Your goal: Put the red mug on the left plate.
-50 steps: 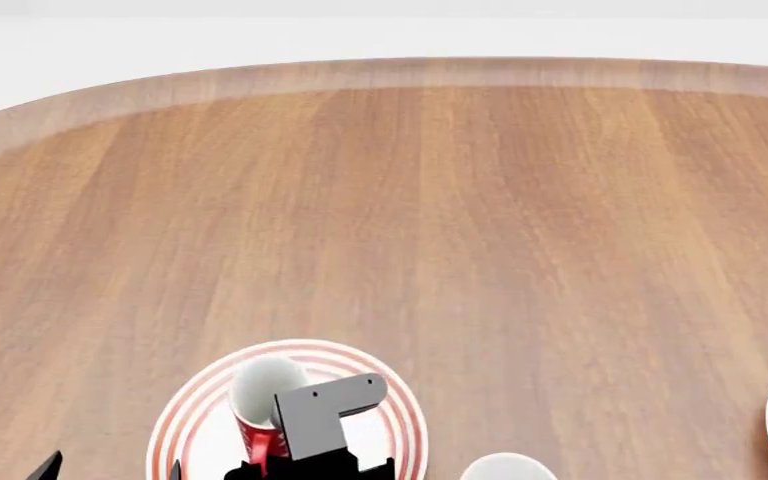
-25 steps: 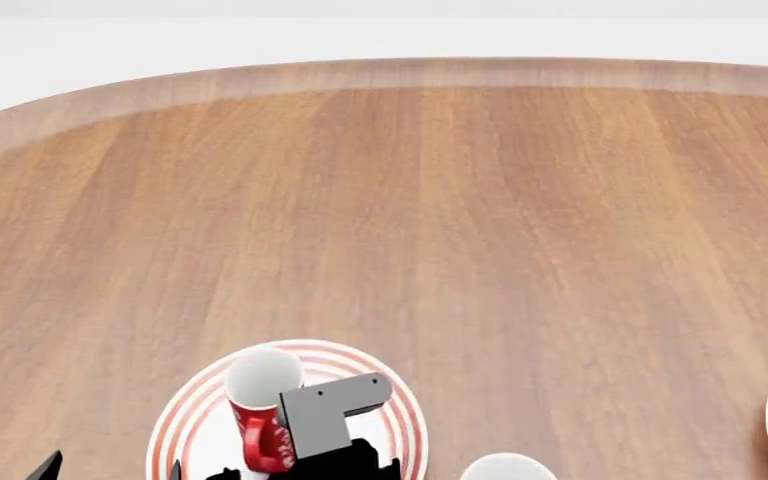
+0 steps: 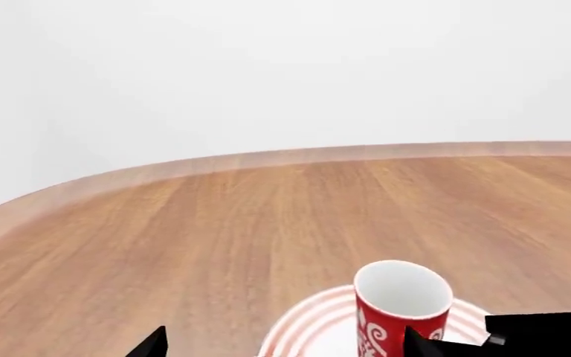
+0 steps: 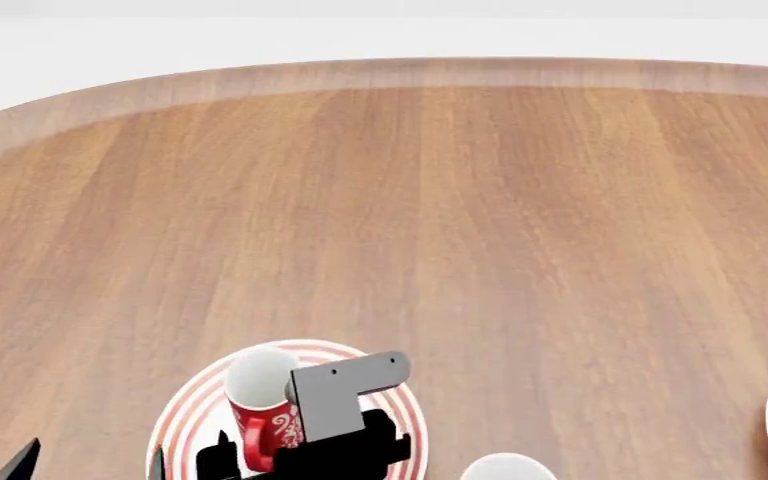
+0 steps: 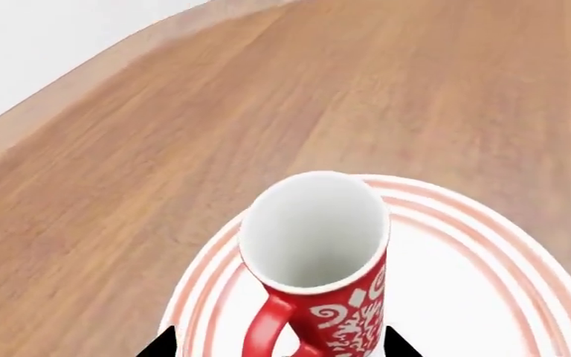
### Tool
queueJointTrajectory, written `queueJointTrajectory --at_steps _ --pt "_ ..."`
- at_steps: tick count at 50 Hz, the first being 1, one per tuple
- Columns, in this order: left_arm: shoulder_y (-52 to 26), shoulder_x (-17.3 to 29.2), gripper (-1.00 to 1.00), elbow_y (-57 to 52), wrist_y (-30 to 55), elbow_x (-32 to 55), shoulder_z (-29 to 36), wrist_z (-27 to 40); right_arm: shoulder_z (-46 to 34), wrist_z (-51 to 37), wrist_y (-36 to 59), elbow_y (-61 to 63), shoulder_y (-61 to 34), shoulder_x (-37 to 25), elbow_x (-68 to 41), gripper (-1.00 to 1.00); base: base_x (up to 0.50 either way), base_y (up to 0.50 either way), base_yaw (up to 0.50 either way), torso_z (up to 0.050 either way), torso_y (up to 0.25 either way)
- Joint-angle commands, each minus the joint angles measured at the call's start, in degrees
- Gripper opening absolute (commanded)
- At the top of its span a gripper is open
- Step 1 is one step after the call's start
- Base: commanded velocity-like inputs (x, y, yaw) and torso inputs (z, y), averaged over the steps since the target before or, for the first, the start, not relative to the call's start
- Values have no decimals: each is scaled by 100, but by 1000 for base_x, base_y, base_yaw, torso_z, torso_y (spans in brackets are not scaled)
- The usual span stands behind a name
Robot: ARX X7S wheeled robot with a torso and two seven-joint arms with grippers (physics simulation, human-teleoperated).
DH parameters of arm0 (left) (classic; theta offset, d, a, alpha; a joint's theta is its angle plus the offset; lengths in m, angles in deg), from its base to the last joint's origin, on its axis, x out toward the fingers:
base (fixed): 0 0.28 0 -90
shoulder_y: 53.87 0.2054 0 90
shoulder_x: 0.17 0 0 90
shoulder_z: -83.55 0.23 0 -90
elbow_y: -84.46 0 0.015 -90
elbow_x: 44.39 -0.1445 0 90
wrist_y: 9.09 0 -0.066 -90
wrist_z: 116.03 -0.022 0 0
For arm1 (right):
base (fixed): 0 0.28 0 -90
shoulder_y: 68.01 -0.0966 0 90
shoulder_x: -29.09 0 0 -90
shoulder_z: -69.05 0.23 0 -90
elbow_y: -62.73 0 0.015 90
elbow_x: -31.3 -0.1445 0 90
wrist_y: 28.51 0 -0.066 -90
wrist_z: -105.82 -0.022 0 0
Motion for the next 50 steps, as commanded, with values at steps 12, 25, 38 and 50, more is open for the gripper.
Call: queueJointTrajectory --at_steps 12,25,38,50 --pt "197 458 100 -1841 942 343 -227 475 71 -1206 -465 2145 -188 -991 510 100 0 0 0 0 0" --pt "227 633 100 -2565 1323 415 -253 672 89 -1670 -703 2919 -252 -1339 927 100 0 0 0 0 0" --pt "242 797 100 -3217 1623 505 -307 836 153 -2003 -831 3526 -327 -1617 1173 100 0 0 0 0 0" --pt "227 908 100 -3724 1905 612 -346 984 178 -2411 -834 4230 -460 -1916 1439 100 0 0 0 0 0"
